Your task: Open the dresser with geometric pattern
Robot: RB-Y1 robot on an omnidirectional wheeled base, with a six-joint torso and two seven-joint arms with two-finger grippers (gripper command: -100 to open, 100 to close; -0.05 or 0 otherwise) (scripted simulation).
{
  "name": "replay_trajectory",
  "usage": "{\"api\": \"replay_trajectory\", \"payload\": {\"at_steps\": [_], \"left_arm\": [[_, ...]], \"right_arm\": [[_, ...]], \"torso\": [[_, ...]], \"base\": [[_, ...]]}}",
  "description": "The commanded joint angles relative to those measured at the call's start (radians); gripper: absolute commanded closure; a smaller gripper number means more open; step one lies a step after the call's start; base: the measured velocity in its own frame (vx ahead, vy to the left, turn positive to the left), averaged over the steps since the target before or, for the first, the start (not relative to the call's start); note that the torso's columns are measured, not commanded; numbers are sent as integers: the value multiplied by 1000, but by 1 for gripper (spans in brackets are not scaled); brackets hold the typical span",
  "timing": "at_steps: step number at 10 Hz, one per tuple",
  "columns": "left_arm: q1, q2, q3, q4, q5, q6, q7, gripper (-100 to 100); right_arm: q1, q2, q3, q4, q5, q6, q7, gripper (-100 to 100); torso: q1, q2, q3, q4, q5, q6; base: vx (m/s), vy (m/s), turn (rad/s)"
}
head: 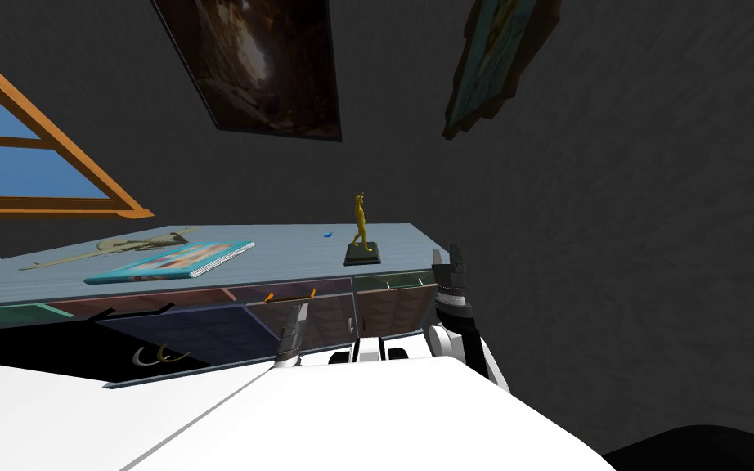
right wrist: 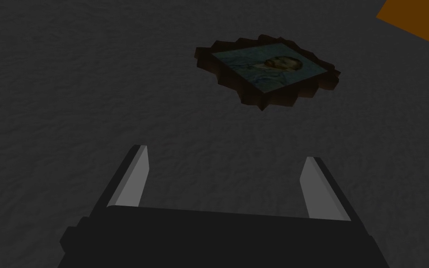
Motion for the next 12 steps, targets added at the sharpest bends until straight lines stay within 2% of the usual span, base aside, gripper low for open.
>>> {"api": "replay_trajectory", "payload": {"at_steps": [1,3,5,6,7,8,12], "left_arm": [[-17,5,4,-21,3,36,4,-100],[-28,10,7,-36,5,62,7,-100],[-50,20,13,-67,9,114,14,-100],[-56,23,15,-74,10,127,15,-100],[-51,21,14,-69,9,116,14,-100],[-39,15,10,-52,7,88,10,100],[-11,3,3,-14,2,23,2,100]], "right_arm": [[0,0,0,0,0,0,0,0],[0,0,0,0,0,0,0,0],[0,0,0,0,0,0,0,0],[0,0,0,0,0,0,0,0],[0,0,0,0,0,0,0,0],[0,0,0,0,0,0,0,0],[0,0,0,0,0,0,0,0]], "torso": [[1,1,1,0,0,0],[0,1,1,0,0,0],[-1,-1,0,0,0,0],[-1,-1,-1,0,0,0],[-1,-1,-1,0,0,0],[0,-1,-1,0,0,0],[-3,1,1,1,-1,0]], "base": [[-6,-18,15],[-19,-17,8],[-20,-22,11],[-18,-21,10],[-8,-9,3],[14,14,-13],[19,22,-9]]}}
